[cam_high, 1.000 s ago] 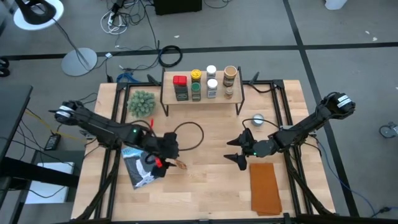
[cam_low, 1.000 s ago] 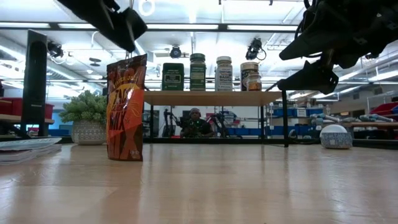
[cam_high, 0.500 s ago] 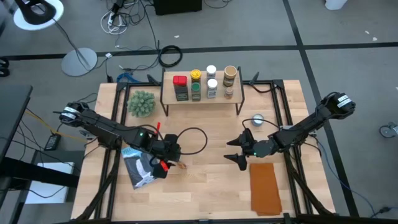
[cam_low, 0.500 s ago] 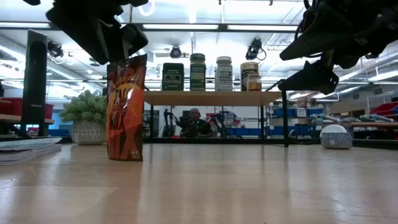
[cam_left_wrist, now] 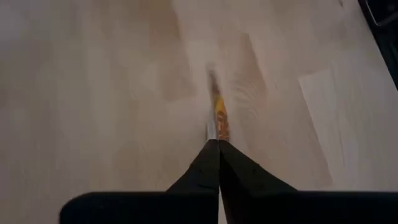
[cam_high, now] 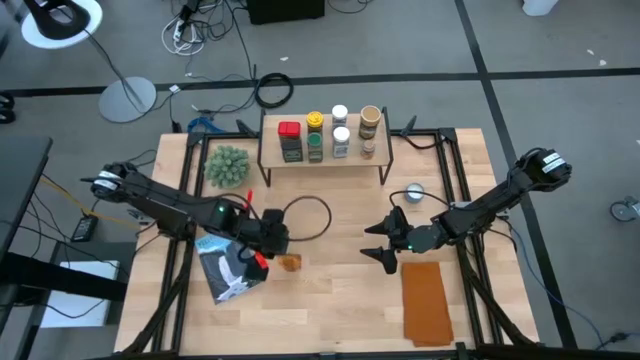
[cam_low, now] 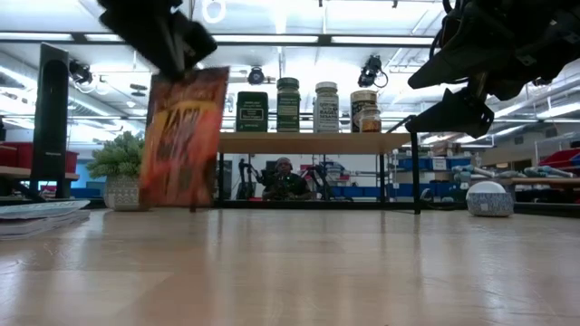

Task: Shelf spices
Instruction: Put the orange seasoning pack on the shelf

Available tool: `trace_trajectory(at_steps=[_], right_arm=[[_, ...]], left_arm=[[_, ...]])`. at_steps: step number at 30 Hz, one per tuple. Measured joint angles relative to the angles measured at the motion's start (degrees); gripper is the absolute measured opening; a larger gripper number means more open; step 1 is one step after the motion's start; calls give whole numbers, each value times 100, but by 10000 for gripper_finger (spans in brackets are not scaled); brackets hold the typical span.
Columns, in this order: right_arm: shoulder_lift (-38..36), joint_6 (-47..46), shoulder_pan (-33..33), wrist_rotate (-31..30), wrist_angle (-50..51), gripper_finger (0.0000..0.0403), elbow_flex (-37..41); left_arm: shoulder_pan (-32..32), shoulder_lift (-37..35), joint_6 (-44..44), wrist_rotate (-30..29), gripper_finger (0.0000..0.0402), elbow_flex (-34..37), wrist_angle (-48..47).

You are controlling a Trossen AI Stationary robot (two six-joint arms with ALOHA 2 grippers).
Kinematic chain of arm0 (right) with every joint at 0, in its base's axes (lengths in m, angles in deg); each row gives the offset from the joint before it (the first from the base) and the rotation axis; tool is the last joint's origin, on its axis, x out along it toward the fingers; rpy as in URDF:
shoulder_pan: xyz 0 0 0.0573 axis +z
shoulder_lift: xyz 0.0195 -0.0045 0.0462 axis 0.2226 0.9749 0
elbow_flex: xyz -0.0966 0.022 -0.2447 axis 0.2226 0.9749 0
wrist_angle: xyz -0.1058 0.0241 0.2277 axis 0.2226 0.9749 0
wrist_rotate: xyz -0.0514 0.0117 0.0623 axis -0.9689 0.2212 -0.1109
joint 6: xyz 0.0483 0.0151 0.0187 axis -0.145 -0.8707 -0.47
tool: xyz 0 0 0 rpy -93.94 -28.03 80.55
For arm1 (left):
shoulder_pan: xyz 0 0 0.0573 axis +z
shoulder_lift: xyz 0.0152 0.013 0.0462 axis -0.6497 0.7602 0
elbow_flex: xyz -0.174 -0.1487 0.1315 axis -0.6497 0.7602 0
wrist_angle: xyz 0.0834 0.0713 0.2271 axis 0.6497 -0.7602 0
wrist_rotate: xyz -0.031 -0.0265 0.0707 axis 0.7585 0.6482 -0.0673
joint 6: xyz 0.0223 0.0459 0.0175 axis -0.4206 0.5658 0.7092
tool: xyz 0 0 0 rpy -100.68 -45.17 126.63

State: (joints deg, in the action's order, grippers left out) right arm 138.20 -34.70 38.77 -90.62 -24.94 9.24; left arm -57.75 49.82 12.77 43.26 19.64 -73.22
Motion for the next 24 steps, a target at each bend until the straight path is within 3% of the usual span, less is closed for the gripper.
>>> trace_trajectory(at_steps=[6, 14, 24], right_arm=[[0, 8, 0, 0, 19, 354, 0], [0, 55, 0, 0, 61, 354, 0], [-2, 279, -68, -4, 51, 354, 0]], left_arm=[[503, -246, 234, -65, 2, -762, -1020], [1816, -334, 1273, -135, 1, -2367, -2691], [3691, -336, 2549, -150, 0, -4145, -3176]])
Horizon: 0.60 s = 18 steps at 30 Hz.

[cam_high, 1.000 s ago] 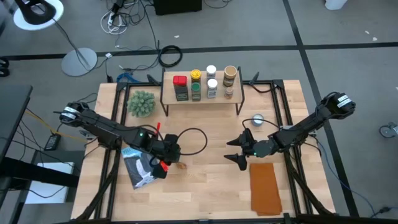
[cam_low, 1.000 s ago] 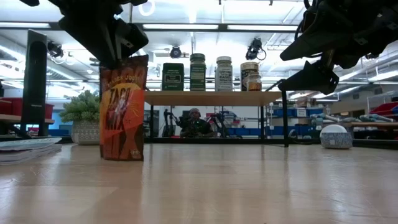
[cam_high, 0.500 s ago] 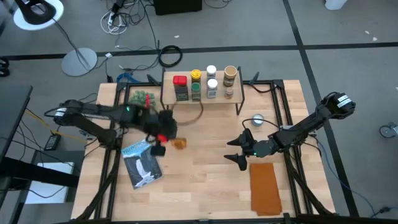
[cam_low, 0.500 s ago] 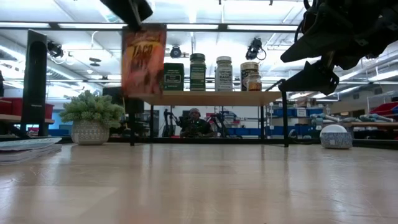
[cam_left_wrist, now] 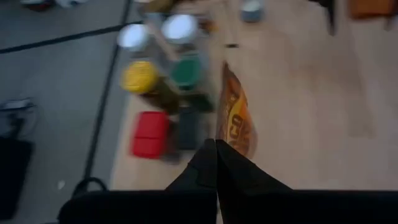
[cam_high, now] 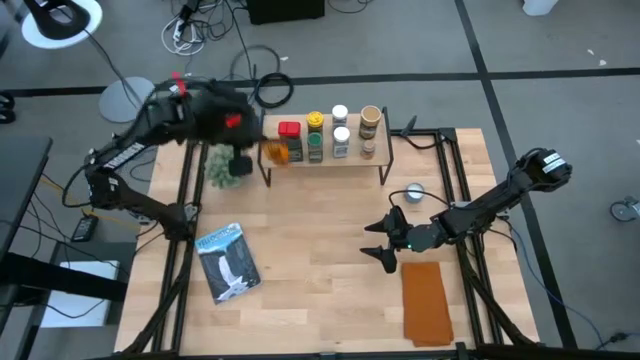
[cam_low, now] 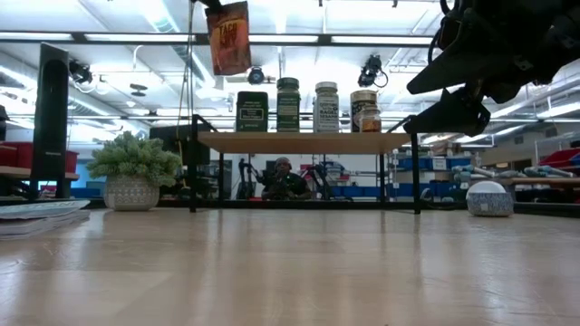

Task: Shelf spices
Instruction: Put the orange seasoning pack on the shelf

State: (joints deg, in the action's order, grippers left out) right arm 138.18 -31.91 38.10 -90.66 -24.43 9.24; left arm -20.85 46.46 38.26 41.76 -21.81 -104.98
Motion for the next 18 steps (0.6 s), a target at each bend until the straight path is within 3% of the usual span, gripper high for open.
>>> trace_trajectory(at_steps=[10, 18], right_arm=[[0, 390, -170, -2, -8, 354, 0], [0, 583, -397, -4, -5, 354, 0]], left_arm=[[1762, 482, 608, 431, 0, -289, 508], [2618, 1088, 894, 901, 0, -291, 966]])
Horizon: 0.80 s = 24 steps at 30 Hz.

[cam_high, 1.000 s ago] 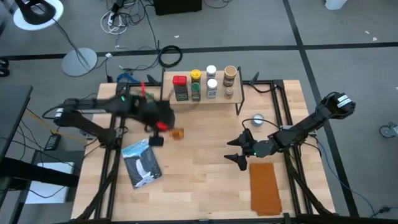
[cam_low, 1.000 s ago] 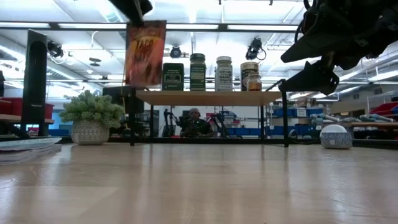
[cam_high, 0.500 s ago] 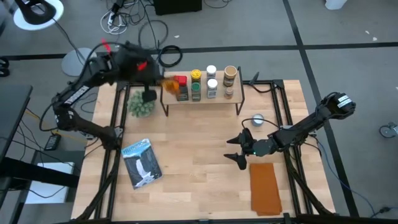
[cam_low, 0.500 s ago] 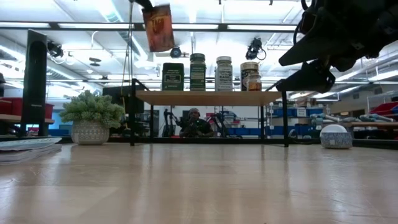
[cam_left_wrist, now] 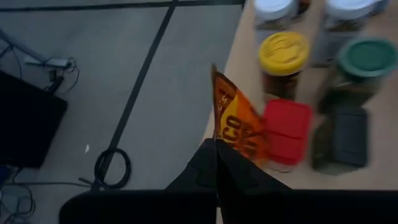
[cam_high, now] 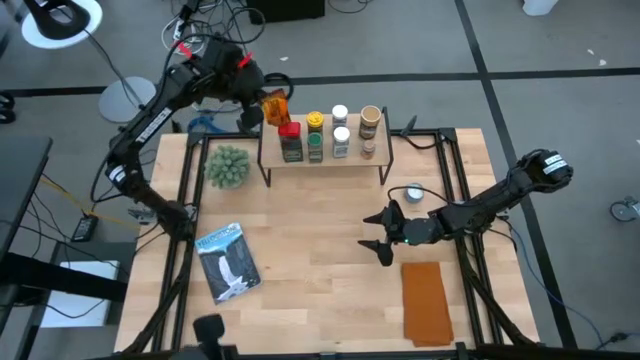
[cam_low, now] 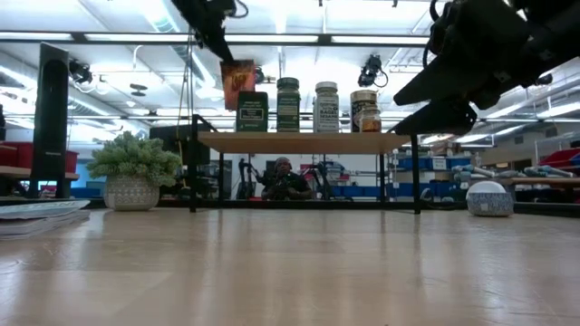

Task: Shelf spices
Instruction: Put the orange seasoning pack on the shelf

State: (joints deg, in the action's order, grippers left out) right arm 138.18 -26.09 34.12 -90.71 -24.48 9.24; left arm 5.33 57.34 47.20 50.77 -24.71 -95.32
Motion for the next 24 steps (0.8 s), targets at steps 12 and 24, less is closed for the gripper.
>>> trace_trajectory(at_steps=[12, 24], right_arm=[[0, 365, -579, 2, -5, 354, 0], [0, 800, -1026, 46, -33, 354, 0]], left_arm=[[369, 280, 161, 186, 0, -96, 294], [368, 337, 176, 280, 0, -728, 221]])
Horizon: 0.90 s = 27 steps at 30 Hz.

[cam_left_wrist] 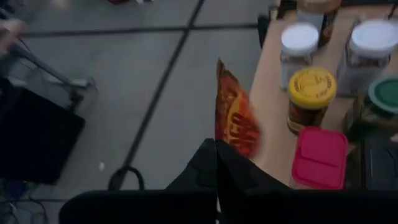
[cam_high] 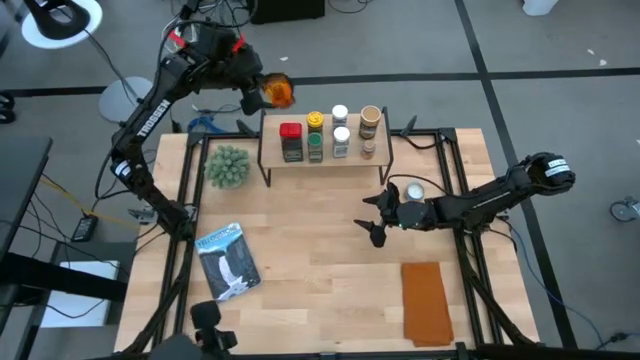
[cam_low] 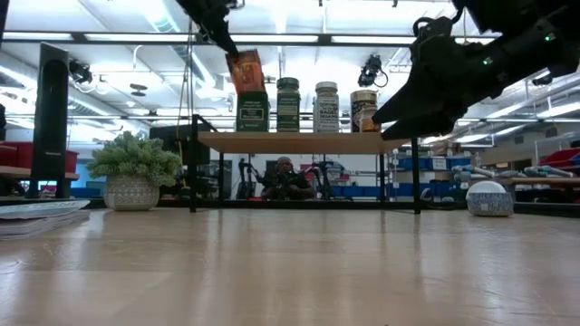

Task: Shelf spices
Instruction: Put the orange seasoning pack on the shelf

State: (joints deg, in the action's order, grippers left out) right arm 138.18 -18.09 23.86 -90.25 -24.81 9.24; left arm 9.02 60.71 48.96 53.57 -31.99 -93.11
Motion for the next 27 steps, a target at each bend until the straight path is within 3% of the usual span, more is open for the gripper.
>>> trace_trajectory(at_steps=[16, 27], right_arm=[[-2, 50, -183, 2, 28, 354, 0], [-2, 43, -172, 1, 32, 354, 0]], left_arm=[[-2, 974, -567, -49, 0, 2, -738], [-4, 1036, -766, -64, 0, 2, -1224]])
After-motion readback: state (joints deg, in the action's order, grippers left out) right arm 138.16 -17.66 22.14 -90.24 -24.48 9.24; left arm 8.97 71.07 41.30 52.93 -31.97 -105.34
